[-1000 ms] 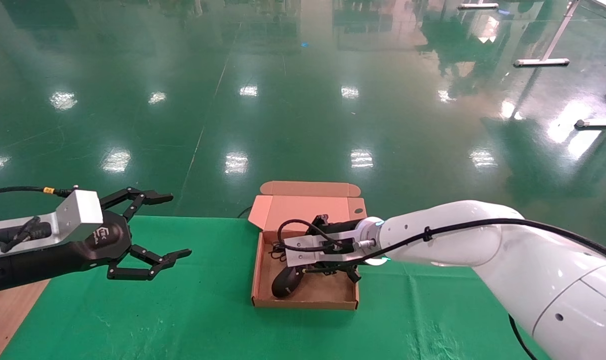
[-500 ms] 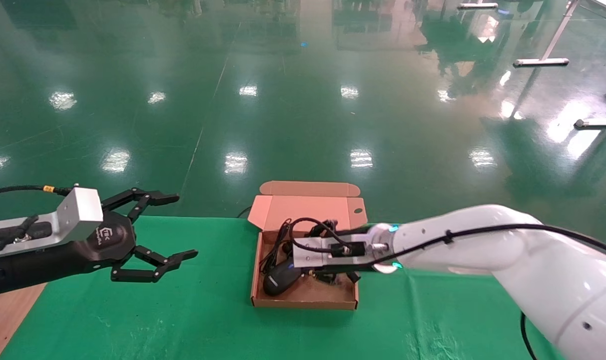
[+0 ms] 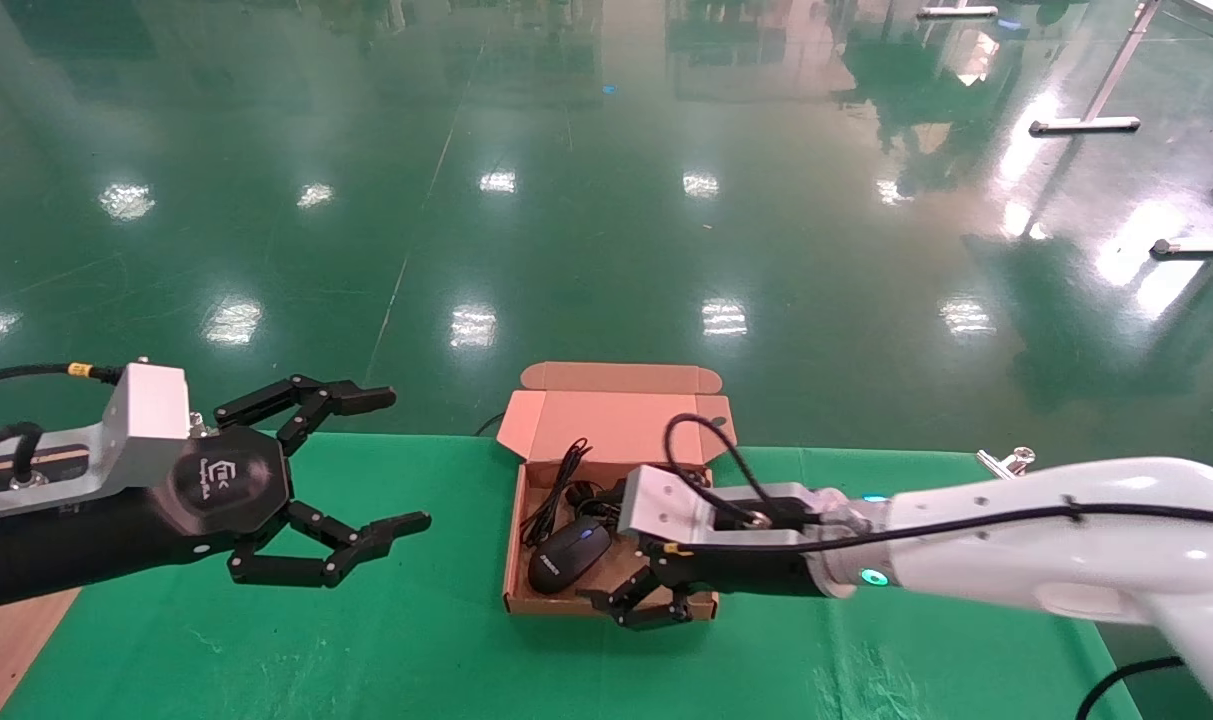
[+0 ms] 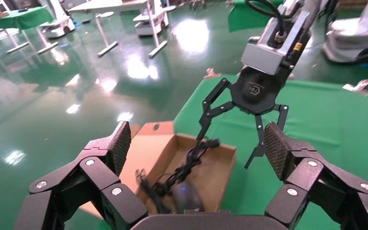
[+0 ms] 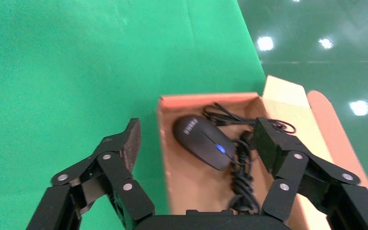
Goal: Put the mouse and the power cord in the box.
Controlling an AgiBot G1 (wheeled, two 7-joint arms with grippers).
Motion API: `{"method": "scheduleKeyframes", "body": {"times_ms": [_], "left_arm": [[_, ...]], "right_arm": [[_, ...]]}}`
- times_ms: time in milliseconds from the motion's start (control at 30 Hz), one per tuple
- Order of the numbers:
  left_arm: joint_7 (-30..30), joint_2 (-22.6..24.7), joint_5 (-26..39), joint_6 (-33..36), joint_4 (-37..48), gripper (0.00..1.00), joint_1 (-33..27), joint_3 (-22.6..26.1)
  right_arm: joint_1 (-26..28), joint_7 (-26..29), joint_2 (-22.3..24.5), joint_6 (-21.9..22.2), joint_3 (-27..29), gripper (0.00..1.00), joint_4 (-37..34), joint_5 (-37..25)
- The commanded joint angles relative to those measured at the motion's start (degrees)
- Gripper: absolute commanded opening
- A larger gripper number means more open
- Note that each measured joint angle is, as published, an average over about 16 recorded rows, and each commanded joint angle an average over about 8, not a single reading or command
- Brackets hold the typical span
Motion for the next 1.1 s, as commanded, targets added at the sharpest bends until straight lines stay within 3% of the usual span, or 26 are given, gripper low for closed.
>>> {"method": "scheduleKeyframes", "body": {"times_ms": [33,1100], "left_arm": [[-1.52,-0.30,-0.11,0.16,-1.83,1.00,0.84,-1.01],[-25.66,-5.10,-1.80,2.67,-30.97,1.00,14.18,-17.02]], "right_arm": [[-1.05,0.75,1.46,-1.51,1.76,1.00,1.32,1.63],[-17.81,12.72,24.68,-25.52,29.73,1.00,22.31,27.65]]}}
